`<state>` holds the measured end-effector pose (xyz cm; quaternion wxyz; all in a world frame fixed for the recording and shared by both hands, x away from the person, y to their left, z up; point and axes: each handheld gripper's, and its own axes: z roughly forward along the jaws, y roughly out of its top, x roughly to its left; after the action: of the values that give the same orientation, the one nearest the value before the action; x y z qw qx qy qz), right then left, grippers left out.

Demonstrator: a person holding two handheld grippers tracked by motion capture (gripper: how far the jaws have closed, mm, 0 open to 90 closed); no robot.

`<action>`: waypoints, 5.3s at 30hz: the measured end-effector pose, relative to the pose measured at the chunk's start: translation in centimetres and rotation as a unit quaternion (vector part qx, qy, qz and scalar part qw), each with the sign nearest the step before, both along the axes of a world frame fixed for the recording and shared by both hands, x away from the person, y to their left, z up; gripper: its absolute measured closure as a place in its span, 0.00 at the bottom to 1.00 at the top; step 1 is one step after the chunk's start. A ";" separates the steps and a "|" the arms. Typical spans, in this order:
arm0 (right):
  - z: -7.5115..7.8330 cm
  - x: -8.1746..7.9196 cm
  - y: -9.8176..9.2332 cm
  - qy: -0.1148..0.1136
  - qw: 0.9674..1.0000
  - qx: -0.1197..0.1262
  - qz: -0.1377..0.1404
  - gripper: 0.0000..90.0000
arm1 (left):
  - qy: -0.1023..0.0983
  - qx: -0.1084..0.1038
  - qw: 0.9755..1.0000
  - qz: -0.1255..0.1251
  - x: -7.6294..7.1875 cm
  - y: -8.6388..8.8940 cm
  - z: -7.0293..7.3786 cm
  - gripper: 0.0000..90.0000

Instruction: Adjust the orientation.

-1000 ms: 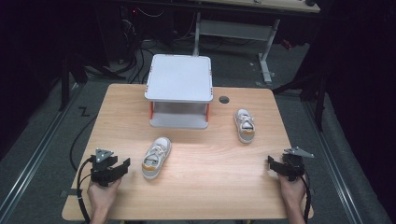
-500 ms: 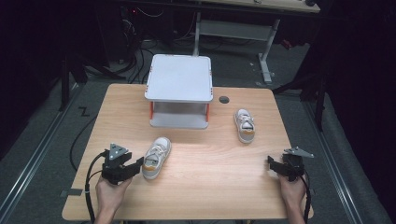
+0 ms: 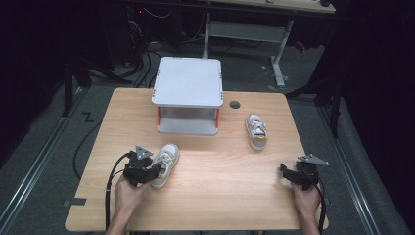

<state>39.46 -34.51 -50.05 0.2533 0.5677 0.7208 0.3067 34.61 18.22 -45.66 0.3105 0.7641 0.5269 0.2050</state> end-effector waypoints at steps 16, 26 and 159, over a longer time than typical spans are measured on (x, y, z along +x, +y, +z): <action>0.0 0.0 0.0 0.000 1.000 0.000 0.002 0.36 | -0.011 -0.002 1.000 0.018 0.0 0.0 0.7 0.93; 0.0 0.0 0.0 0.001 1.000 0.000 0.001 0.36 | -0.023 -0.016 0.999 -0.016 0.8 -4.0 2.2 0.94; 8.7 6.4 8.8 -0.012 0.988 -0.005 0.153 0.65 | -0.037 -0.016 0.995 0.091 2.4 1.0 -4.9 0.33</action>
<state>45.84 -25.74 -41.37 0.2152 0.4457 0.7975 0.3450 37.05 19.23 -50.58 0.3217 0.7002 0.5853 0.2523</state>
